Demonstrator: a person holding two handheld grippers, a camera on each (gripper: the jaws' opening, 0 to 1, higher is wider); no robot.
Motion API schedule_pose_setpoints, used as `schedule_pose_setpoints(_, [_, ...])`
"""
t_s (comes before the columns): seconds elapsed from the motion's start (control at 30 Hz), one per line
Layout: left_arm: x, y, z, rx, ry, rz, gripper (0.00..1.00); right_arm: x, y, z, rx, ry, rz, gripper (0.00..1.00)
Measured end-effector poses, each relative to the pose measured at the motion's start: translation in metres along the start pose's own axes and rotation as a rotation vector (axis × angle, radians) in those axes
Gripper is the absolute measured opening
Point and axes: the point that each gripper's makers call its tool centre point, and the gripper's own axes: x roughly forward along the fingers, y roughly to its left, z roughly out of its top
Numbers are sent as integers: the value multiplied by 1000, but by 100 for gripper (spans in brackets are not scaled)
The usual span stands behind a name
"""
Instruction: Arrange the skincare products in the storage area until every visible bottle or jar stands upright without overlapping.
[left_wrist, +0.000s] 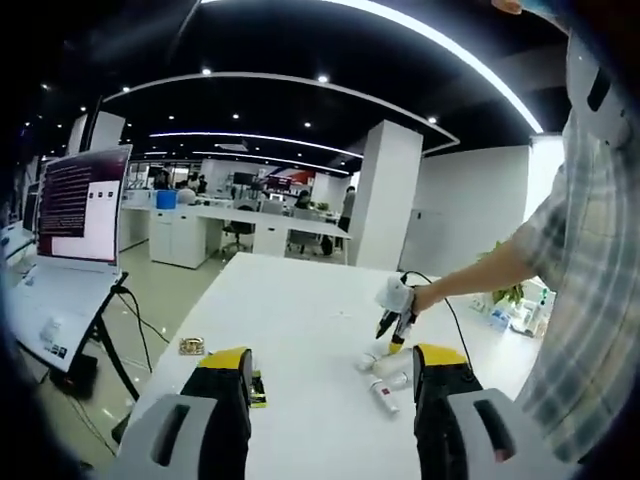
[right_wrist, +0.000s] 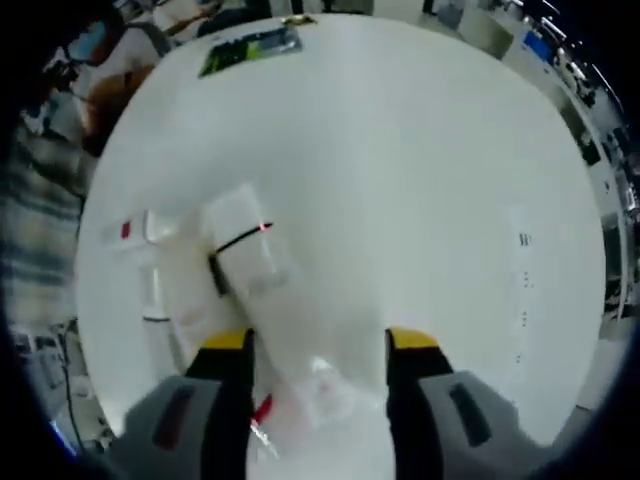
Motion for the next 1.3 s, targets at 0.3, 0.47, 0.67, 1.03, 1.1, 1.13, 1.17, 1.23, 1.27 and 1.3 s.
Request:
schedule_pose_setpoints(0.3, [-5,6,-5,-24,6,35,67,7,0,3,-54,37,0,37])
schedule_pose_setpoints(0.47, [0,5,-5,-32,7,34,66,9,-5,3,-58,36,-17,37])
schedule_pose_setpoints(0.67, [9,-3,-6,-31,8,20,66,11,-3,5,-49,77,-24,37])
schedule_pose_setpoints(1.03, [9,-9,-10,-39,9,21,64,9,-2,2,-39,12,-28,30])
schedule_pose_setpoints(1.1, [7,-7,-11,-45,8,25,63,9,0,1,-30,7,-30,28])
schedule_pose_setpoints(1.13, [6,-7,-10,-47,7,26,63,9,1,2,-27,3,-31,27])
schedule_pose_setpoints(1.17, [5,-6,-11,-48,7,30,63,9,1,2,-28,1,-30,25])
schedule_pose_setpoints(1.23, [1,-5,-12,-50,11,33,62,9,3,3,-40,0,-31,22])
schedule_pose_setpoints(1.27, [1,-5,-12,-50,12,32,62,9,3,4,-42,2,-33,21])
schedule_pose_setpoints(1.3, [-2,-5,-15,-46,22,31,62,8,4,6,-57,1,-44,20])
